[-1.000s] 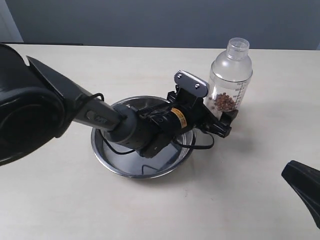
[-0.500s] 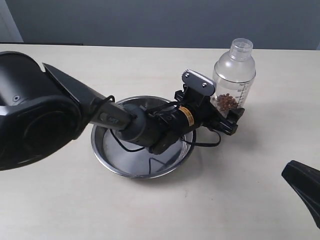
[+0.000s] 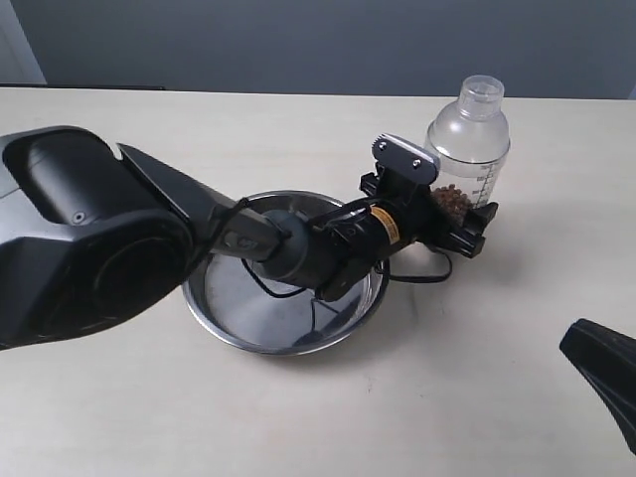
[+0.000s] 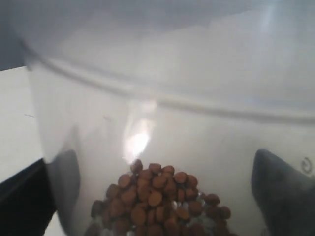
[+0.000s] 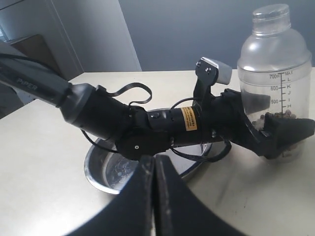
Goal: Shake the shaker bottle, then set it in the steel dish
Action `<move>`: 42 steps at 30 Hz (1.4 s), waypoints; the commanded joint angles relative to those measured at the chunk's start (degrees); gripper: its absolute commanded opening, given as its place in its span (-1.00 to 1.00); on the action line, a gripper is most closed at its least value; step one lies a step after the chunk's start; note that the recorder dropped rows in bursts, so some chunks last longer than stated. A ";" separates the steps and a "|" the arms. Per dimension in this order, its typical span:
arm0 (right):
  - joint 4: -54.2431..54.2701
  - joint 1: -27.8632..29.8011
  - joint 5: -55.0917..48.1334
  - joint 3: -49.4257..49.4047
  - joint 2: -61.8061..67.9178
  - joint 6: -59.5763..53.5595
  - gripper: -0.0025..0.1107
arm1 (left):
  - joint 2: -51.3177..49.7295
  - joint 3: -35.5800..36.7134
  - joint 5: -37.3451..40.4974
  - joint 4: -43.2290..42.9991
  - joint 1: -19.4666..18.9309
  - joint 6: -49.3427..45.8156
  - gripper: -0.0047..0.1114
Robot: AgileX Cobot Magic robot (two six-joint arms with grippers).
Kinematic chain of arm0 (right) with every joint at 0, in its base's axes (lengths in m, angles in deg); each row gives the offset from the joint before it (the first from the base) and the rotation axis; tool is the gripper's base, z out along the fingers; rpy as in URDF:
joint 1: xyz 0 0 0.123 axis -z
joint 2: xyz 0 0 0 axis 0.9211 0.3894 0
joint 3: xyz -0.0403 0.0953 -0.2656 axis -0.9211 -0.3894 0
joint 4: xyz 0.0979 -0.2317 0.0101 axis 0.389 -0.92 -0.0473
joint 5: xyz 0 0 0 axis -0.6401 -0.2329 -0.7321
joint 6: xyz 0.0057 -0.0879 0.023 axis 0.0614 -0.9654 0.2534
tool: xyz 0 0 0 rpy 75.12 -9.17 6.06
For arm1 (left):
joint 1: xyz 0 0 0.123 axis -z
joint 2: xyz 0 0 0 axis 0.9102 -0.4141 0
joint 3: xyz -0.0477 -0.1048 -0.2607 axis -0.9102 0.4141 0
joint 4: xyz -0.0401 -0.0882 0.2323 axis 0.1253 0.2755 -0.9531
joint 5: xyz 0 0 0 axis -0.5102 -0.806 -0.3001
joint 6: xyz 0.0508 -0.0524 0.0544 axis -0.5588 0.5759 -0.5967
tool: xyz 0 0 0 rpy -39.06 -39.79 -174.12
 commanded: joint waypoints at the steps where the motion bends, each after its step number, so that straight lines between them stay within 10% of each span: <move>1: 0.00 -0.07 0.48 -0.09 -0.21 -0.20 -0.97 | -1.50 -2.67 -0.18 1.46 0.01 0.09 0.79; 6: 0.00 -0.07 0.48 -0.09 -0.21 -0.20 -0.97 | -1.50 -3.20 -0.08 4.01 0.01 -0.36 0.38; 9: 0.00 -0.07 0.48 -0.09 -0.21 -0.20 -0.97 | -1.50 -3.20 2.08 3.09 0.01 -0.36 -0.79; 10: 0.00 -0.07 0.48 -0.09 -0.21 -0.20 -0.97 | -1.50 -3.20 2.52 2.59 0.01 -0.72 -0.90; 22: 0.00 -0.07 0.48 -0.09 -0.21 -0.20 -0.97 | 19.75 5.75 14.16 -1.37 0.01 -1.61 -0.92; 30: 0.00 -0.07 0.48 -0.09 -0.21 -0.20 -0.97 | 31.85 28.35 2.10 21.42 0.01 -15.97 -0.92; 42: 0.00 -0.07 0.48 -0.09 -0.21 -0.20 -0.97 | 47.97 46.85 -15.70 21.50 0.40 -14.83 -0.92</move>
